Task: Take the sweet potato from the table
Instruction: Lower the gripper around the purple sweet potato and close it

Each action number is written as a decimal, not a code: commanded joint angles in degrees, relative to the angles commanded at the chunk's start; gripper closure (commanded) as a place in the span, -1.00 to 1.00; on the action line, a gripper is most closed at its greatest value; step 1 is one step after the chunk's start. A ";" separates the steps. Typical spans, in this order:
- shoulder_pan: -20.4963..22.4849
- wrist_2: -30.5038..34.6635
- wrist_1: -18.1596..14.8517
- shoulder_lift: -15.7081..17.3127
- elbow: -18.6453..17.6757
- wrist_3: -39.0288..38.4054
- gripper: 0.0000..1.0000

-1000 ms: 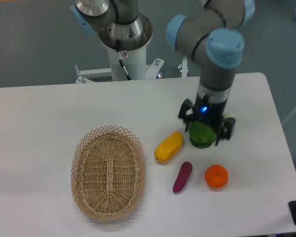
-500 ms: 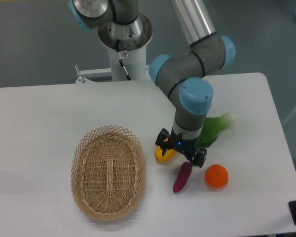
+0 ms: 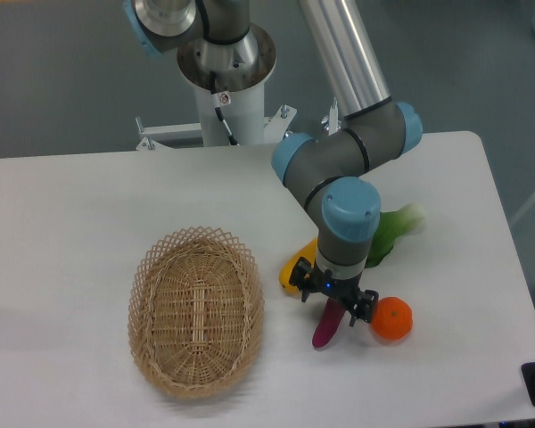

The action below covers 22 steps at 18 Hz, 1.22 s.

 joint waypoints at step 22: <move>-0.88 3.34 2.20 -0.62 0.70 1.84 0.51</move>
